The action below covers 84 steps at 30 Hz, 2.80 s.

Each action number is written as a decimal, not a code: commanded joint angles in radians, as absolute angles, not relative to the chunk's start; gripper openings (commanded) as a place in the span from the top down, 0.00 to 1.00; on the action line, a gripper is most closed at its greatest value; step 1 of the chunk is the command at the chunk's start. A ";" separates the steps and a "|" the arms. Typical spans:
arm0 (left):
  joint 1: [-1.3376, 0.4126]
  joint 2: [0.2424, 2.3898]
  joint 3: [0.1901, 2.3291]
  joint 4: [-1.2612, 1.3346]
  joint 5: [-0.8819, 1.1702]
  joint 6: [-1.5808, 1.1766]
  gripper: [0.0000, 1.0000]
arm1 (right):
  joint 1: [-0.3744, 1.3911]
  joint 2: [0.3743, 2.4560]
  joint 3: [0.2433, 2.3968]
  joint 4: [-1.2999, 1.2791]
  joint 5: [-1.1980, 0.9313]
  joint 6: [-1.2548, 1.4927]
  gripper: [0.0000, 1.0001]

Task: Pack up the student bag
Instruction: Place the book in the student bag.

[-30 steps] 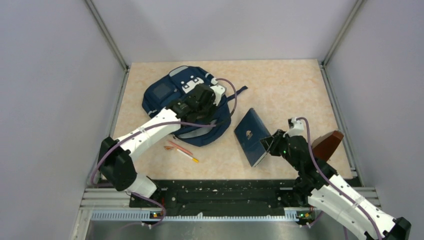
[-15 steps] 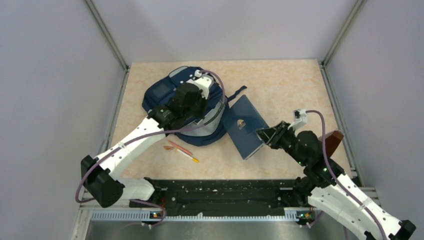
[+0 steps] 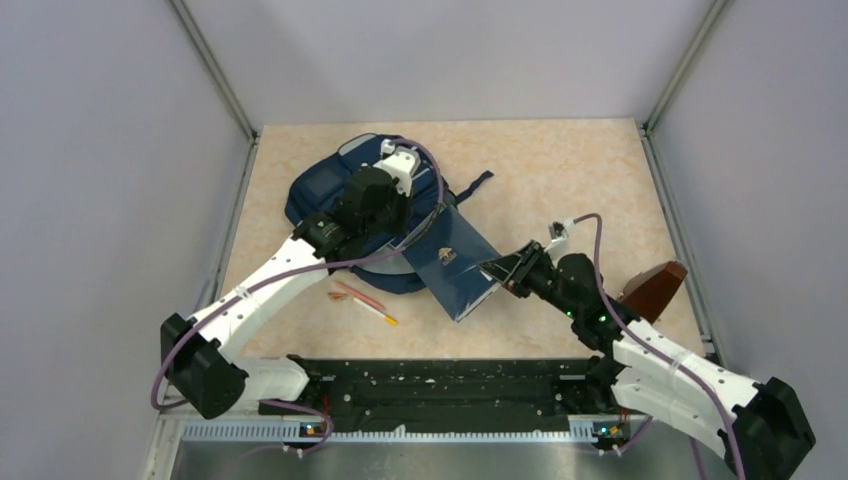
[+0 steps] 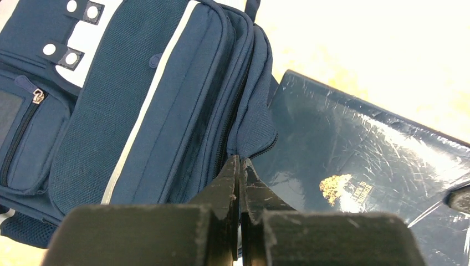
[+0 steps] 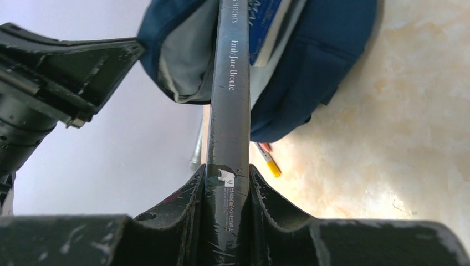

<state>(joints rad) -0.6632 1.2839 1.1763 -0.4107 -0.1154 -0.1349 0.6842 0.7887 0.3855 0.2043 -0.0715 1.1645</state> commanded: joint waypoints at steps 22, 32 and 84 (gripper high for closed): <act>-0.623 1.196 1.146 -0.259 -0.029 -0.170 1.00 | 0.674 1.018 0.367 0.832 -0.029 1.462 1.00; -0.622 1.193 1.143 -0.263 -0.025 -0.167 1.00 | 0.673 1.266 0.497 0.967 -0.064 1.433 1.00; -0.616 1.257 1.126 -0.241 0.084 -0.186 1.00 | 0.727 1.600 0.622 0.945 0.190 0.817 0.28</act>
<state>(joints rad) -0.6128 1.2514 1.1324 -0.3607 0.0277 -0.1902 0.7258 1.7386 0.7055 0.9550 0.1329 0.8940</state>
